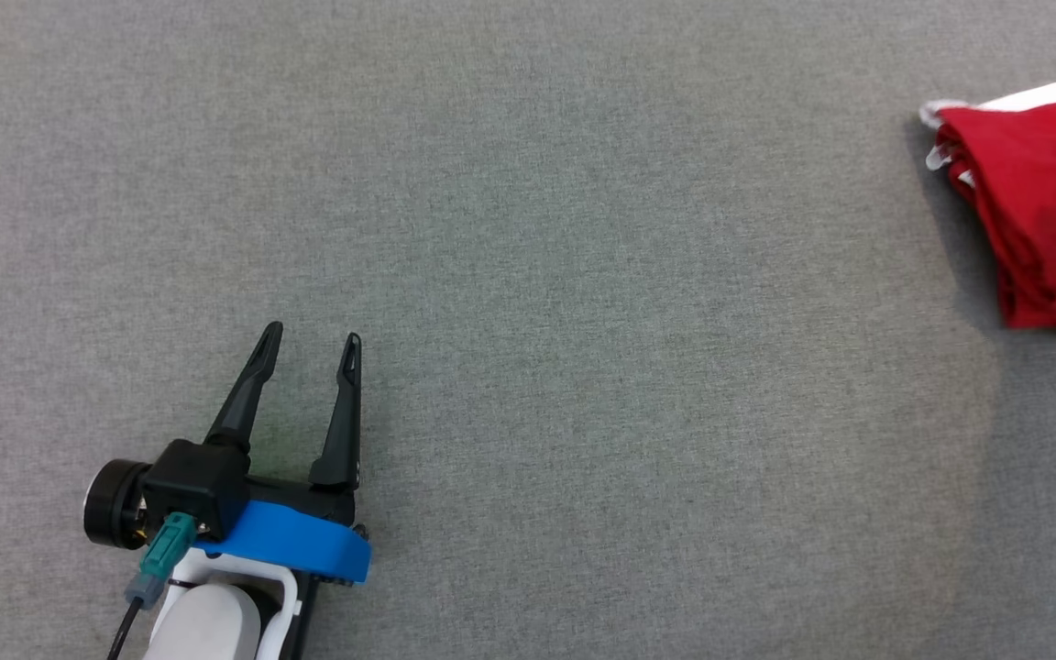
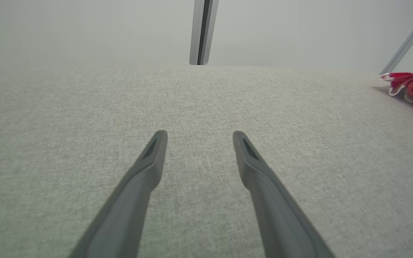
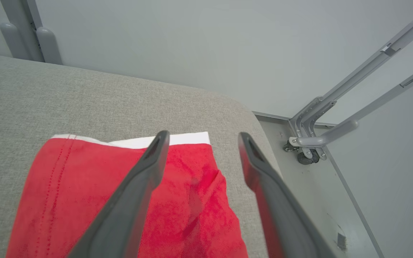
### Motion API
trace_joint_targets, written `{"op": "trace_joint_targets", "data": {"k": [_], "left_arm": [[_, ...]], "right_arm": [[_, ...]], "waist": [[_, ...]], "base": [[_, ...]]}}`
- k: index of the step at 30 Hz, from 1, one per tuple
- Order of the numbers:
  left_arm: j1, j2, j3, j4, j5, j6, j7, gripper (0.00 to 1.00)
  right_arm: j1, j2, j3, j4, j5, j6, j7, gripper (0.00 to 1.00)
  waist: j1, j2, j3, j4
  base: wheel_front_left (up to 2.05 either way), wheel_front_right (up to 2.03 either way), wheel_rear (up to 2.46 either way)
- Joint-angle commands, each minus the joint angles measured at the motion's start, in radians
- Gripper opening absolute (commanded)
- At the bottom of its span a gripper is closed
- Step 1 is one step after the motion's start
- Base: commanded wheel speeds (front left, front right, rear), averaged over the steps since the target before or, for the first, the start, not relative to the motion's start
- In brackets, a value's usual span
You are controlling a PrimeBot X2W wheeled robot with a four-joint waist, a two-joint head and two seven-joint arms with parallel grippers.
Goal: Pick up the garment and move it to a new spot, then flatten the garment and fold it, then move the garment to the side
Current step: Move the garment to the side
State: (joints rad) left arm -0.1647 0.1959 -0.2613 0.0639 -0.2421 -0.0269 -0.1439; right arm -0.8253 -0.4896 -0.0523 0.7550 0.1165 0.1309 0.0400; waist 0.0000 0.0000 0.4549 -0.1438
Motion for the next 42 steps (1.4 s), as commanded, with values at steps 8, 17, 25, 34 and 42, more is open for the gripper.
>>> {"op": "trace_joint_targets", "data": {"k": [8, 17, 25, 34, 42], "left_arm": [[0.012, -0.009, 0.011, 0.046, -0.031, 0.004, -0.033, 1.0], [0.05, -0.028, 0.05, 0.132, -0.095, 0.015, -0.065, 1.0], [0.13, -0.031, 0.1, 0.213, -0.142, 0.044, -0.083, 1.0], [0.207, -0.046, 0.111, 0.248, -0.164, 0.058, -0.099, 1.0], [0.204, -0.052, 0.095, 0.26, -0.168, 0.055, -0.093, 1.0]], "right_arm": [[0.027, 0.065, 0.094, -0.009, 0.0, 0.0, -0.058, 1.0], [0.121, 0.182, 0.152, -0.041, -0.013, 0.0, -0.109, 1.0], [0.315, 0.362, 0.048, -0.099, -0.1, 0.0, -0.212, 1.0], [0.57, 0.438, 0.042, -0.235, -0.081, 0.0, -0.275, 1.0], [0.73, 0.438, 0.095, -0.341, 0.033, 0.0, -0.293, 1.0]], "waist": [[0.0, 0.0, -0.08, -0.01], [0.0, 0.0, -0.234, 0.006], [0.0, 0.0, -0.358, 0.035], [0.0, 0.0, -0.432, 0.065], [0.0, 0.0, -0.461, 0.081]], "base": [[0.0, 0.0, 0.0], [0.0, 0.0, 0.0], [0.0, 0.0, 0.0], [0.0, 0.0, 0.0], [0.0, 0.0, 0.0]]}}
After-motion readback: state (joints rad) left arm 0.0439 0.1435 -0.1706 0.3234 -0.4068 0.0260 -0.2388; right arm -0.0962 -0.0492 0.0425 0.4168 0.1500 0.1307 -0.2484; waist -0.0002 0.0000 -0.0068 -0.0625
